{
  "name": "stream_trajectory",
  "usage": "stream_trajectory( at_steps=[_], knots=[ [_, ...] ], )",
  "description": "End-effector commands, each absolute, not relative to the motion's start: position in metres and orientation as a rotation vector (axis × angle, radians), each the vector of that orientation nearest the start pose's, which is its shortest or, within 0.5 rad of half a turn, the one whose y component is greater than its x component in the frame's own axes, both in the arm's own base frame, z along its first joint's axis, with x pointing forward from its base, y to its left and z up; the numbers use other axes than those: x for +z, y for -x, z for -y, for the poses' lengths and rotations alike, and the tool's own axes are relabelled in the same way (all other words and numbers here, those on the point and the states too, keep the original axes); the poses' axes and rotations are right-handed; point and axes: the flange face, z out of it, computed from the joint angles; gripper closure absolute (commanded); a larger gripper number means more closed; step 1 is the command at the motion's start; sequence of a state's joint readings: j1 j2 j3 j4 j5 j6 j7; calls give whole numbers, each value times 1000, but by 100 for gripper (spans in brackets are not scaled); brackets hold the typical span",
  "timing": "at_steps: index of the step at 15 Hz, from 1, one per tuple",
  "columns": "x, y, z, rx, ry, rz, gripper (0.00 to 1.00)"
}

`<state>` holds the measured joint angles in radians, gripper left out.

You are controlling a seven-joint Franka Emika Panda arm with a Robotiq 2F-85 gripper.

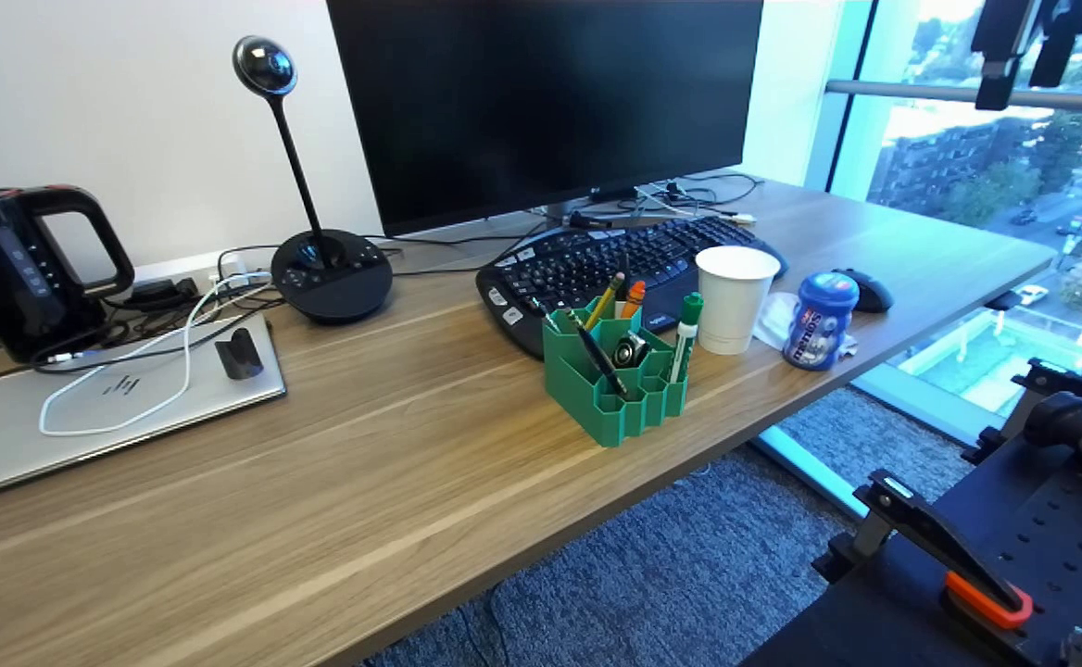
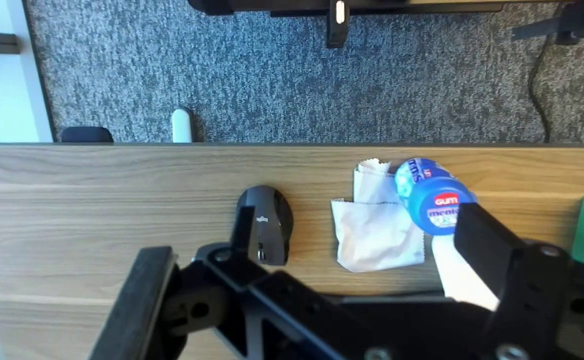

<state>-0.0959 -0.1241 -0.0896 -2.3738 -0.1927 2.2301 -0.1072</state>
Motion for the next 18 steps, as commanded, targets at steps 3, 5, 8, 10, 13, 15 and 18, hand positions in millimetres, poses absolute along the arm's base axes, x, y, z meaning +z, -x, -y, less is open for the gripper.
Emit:
stream_trajectory(
  at_steps=[3,5,8,10,13,15,18],
  knots=[
    [348,-477,123,165,3332,42,0],
    [346,-472,119,131,3314,54,0],
    [343,-474,120,143,3313,53,0],
    [343,-475,120,141,3313,52,0],
    [342,-476,120,116,3324,42,0],
    [335,-480,120,101,3335,-5,0],
    [319,-486,121,153,3360,-117,0]
  ],
)
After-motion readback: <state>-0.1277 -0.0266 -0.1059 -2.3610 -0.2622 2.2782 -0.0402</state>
